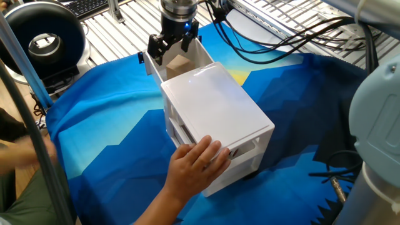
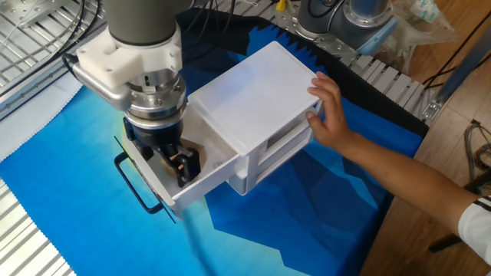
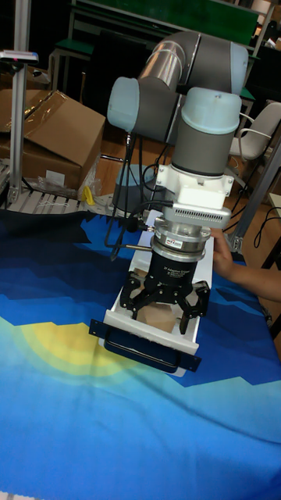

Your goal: Take something out of a drawer

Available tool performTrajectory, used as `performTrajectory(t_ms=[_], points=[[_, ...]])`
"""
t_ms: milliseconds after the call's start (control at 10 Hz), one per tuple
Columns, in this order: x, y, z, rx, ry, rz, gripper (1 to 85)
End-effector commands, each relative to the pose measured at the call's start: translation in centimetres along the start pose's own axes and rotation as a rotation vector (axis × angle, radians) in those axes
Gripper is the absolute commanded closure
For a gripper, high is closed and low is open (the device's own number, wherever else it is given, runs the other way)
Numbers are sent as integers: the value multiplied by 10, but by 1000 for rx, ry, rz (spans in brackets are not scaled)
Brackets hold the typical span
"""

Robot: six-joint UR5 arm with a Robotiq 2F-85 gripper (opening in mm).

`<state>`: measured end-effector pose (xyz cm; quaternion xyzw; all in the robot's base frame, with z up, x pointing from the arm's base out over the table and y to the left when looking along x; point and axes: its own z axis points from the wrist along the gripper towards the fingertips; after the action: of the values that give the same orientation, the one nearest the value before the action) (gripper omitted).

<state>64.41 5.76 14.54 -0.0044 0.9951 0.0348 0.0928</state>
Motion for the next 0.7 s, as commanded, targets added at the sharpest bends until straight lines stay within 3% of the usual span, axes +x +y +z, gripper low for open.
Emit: performTrajectory(t_ms=[0,400,600], points=[[10,1,-1,-30,-3,-6,7],[10,0,1,-38,-31,13,27],[6,4,1,-55,-44,84,247]])
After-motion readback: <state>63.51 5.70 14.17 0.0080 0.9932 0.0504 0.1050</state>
